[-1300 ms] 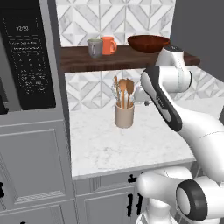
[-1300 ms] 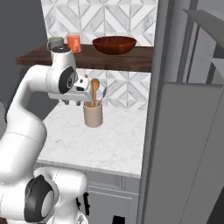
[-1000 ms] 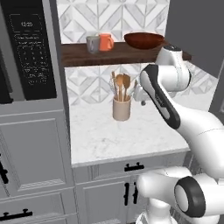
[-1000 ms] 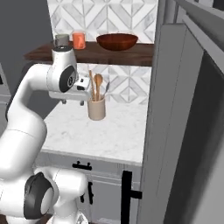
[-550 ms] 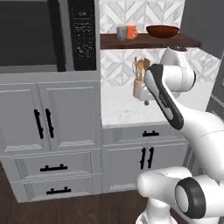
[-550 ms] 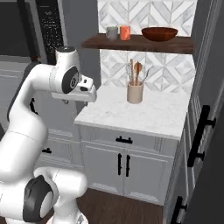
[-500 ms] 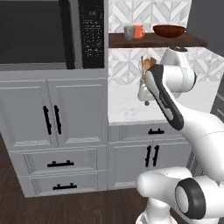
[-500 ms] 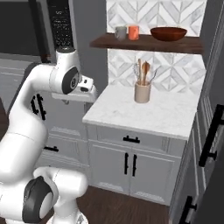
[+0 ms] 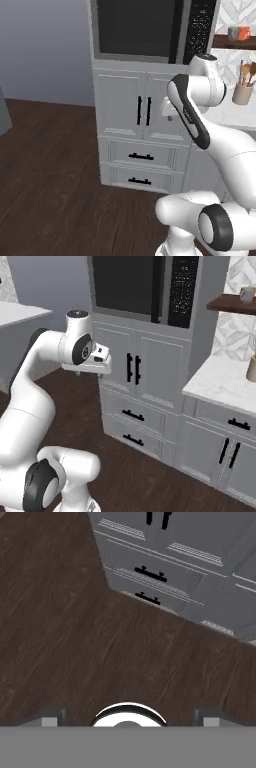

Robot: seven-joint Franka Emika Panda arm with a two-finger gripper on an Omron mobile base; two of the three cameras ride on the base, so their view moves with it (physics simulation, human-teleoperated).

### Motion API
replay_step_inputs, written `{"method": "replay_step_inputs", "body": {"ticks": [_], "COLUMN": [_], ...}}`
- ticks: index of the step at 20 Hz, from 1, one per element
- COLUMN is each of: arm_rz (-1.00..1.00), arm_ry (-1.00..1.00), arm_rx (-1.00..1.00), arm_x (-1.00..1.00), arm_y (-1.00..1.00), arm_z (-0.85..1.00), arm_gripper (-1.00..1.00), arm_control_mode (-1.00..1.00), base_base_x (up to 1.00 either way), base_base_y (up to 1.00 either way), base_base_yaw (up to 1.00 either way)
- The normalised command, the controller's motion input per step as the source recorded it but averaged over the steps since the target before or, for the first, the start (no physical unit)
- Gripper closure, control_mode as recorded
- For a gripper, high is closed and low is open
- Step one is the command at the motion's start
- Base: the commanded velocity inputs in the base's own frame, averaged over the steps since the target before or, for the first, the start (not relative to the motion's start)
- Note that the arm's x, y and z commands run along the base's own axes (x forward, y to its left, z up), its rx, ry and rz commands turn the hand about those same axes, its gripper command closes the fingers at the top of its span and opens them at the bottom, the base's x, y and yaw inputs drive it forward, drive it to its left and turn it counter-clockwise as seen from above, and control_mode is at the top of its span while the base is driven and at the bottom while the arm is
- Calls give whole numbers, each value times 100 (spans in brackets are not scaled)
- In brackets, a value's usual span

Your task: Gather all objects into one cabinet and sort the glasses and bowls to opposite sides.

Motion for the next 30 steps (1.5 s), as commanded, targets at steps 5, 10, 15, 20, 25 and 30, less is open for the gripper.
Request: {"method": "replay_step_inputs", "body": {"ticks": [5,10,15,20,25,30], "arm_rz": [0,0,0,0,0,0], "arm_ry": [0,0,0,0,0,0], "arm_rx": [0,0,0,0,0,0], "arm_x": [0,0,0,0,0,0], "arm_y": [0,0,0,0,0,0], "arm_z": [0,0,0,0,0,0], "arm_gripper": [-100,-100,-100,-100,-100,-100], "arm_control_mode": [100,100,100,100,100,100], "base_base_x": [-57,-45,-36,-41,8,100], "base_base_y": [95,61,22,12,-6,28], "base_base_yaw": [51,60,67,71,55,18]}}
